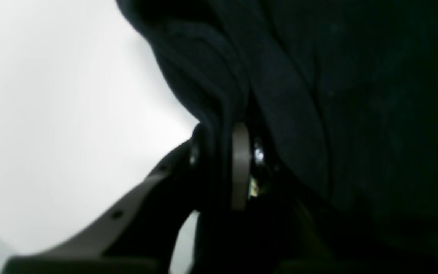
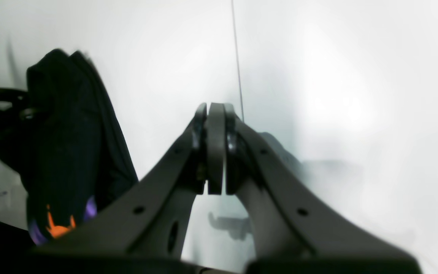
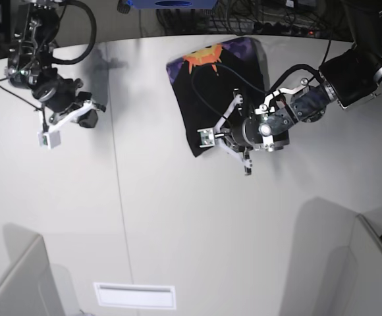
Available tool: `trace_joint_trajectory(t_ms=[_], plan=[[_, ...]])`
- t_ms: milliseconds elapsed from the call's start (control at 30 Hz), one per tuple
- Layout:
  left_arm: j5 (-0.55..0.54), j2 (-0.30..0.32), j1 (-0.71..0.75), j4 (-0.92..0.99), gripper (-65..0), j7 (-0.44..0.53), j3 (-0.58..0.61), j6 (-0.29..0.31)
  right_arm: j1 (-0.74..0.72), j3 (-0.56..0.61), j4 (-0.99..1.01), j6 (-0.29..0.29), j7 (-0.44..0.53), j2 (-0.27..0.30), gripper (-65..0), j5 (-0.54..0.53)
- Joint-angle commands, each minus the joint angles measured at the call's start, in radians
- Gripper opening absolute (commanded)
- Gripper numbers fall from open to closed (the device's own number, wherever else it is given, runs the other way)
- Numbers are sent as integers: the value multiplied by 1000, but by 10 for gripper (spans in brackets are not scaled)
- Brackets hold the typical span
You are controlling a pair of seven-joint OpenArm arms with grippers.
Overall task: Fold the T-shirt properly
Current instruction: 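Press and smooth the folded shirt with the left gripper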
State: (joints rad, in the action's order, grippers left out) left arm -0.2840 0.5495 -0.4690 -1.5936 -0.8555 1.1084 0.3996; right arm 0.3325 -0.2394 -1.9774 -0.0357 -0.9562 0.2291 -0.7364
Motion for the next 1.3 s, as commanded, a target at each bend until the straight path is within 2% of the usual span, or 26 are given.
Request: trace_joint_trajectory(t_ms=[0, 67, 200, 367, 667, 733, 833, 933, 1267], plan=[[35, 4, -6, 9, -650, -1, 35, 9, 3, -16, -20, 7, 18, 6, -650, -10], [114, -24, -15, 20, -650, 31, 71, 31, 18, -42, -20, 7, 18, -15, -650, -7], [234, -62, -17, 71, -650, 109, 71, 169, 44, -65, -20, 7, 18, -40, -650, -5], [285, -121, -12, 105, -650, 117, 71, 218, 58, -68, -20, 7, 18, -43, -650, -5], [282, -125, -10, 126, -650, 115, 68, 224, 60, -68, -20, 7, 19, -43, -650, -8], [273, -124, -7, 126, -650, 84, 37, 224, 57, -67, -20, 7, 19, -43, -650, -8], [164, -128, -9, 123, -650, -1, -20, 226, 47, -64, -20, 7, 19, -43, -650, -8], [121, -125, -12, 121, -650, -5, -34, 226, 43, -62, -20, 7, 19, -43, -650, -8], [249, -157, -14, 121, -650, -5, -35, 224, 35, -61, -20, 7, 16, -43, -650, -10]])
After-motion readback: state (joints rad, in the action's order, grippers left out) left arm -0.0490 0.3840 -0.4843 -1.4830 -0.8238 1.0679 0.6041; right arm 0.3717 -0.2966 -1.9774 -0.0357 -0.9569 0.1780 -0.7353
